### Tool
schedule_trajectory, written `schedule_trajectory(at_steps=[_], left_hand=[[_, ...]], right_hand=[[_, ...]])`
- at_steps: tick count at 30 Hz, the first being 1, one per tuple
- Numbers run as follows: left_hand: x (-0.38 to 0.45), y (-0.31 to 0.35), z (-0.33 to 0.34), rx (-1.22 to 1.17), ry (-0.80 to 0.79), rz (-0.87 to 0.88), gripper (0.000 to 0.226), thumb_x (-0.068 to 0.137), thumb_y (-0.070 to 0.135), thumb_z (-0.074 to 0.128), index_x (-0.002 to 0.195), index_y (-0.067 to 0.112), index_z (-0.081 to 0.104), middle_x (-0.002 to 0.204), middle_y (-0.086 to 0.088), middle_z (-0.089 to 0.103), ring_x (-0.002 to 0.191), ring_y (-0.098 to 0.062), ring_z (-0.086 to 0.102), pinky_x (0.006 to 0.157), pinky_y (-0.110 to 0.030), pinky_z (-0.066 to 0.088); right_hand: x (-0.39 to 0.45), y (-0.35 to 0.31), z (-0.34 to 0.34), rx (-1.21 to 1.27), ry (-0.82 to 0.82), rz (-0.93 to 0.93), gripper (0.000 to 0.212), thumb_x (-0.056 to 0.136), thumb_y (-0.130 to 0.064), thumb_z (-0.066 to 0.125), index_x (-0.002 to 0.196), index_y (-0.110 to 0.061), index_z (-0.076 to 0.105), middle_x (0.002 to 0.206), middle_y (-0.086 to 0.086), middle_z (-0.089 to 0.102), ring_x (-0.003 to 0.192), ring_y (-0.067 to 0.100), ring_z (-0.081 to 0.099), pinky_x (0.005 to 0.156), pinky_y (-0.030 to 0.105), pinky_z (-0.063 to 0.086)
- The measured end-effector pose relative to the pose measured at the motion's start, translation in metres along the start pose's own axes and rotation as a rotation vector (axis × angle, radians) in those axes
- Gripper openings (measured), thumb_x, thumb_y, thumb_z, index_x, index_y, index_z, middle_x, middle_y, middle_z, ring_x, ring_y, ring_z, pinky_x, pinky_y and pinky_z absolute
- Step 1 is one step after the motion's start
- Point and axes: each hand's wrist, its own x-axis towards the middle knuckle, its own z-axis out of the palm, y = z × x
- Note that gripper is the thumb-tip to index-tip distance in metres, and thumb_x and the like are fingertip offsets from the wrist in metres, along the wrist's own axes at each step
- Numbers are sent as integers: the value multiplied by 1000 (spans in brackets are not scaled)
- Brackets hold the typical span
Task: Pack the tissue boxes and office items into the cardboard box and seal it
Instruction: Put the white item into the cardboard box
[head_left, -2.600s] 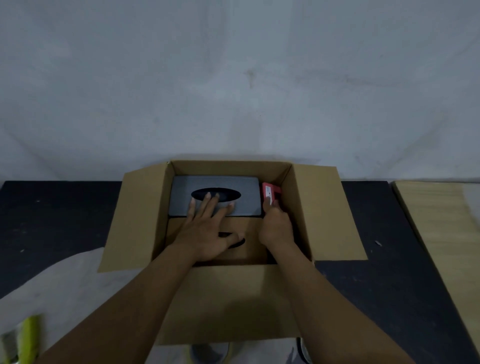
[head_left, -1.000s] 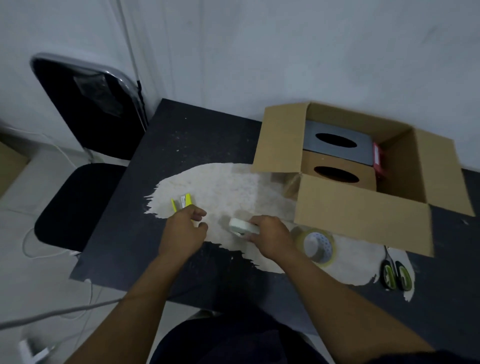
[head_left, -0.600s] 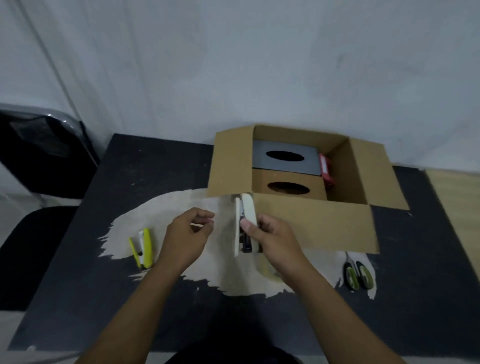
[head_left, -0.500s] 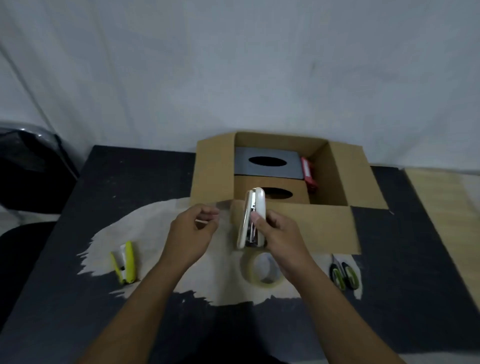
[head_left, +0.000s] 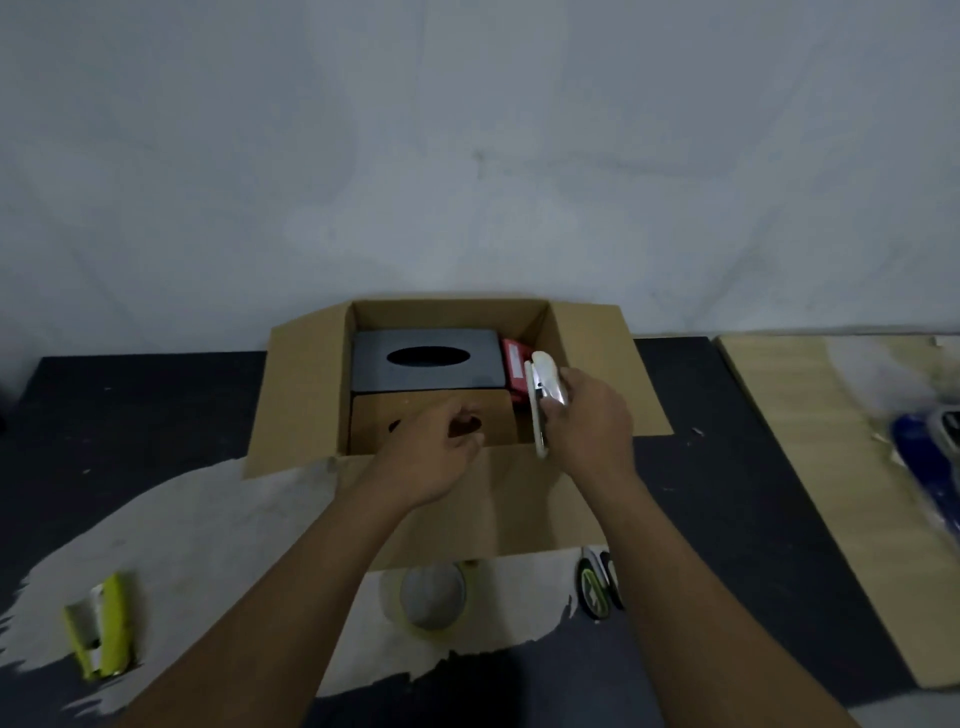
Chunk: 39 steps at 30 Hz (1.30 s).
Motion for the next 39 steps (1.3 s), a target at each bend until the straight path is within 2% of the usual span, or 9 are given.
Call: schedule_trajectory(at_steps=[4,8,15,20,24,28,33,37,39], left_hand=[[24,4,14,185,-126,30,46,105,39,51,148,22,49,149,2,52,132,-15,51,102,-27,41],[43,-4,25,380,-248,-67,58,104,54,38,155,26,39,158,1,39,142,-21,39,117,-45,33],[45,-22,36,576,-27,-93,57,99,65,28,129,30,62,123,2,49,117,-18,47,102,-42,44],[45,-23,39,658,5,-84,70,91,66,15,130,32,62,126,-2,53,122,-21,46,108,-45,40],[44,-23,40,702,12,-88,63,94,64,18,130,33,61,126,-3,55,122,-22,46,110,-46,37],[43,-22,39,696,1,-80,58,97,60,21,129,33,61,130,-1,60,126,-23,47,114,-46,33],[44,-23,40,667,8,-77,47,101,56,31,128,32,62,128,1,60,122,-21,50,107,-42,37],[46,-24,40,649,11,-85,44,101,55,32,126,32,61,126,1,60,116,-20,54,99,-40,42],[47,-25,41,643,26,-79,44,100,55,33,124,33,61,125,3,60,115,-19,55,99,-41,43]], right_hand=[[38,4,6,-126,-130,-17,10,96,-9,57,106,-7,59,100,13,66,88,27,61,67,33,40],[56,9,24,-177,-279,-34,16,94,-1,55,110,-1,58,110,18,66,99,31,63,73,34,44],[67,23,62,-104,-455,158,28,100,-4,46,126,2,55,124,19,64,110,30,64,81,31,49],[78,19,69,-44,-536,275,47,99,-6,51,143,3,37,138,21,54,123,33,58,94,35,49],[82,18,71,-268,-706,172,33,97,-3,52,130,2,53,133,16,61,119,28,61,91,29,50],[85,19,68,-356,-833,147,33,98,0,50,130,3,54,135,17,58,123,29,59,97,32,49],[81,19,67,-334,-837,122,34,99,-2,47,132,1,54,135,17,59,121,30,59,99,35,49],[64,20,67,-246,-801,141,55,100,-14,43,152,-2,32,145,17,51,126,32,54,104,38,45],[46,24,58,-202,-662,68,48,103,-18,41,149,-7,38,135,13,59,117,28,59,89,34,46]])
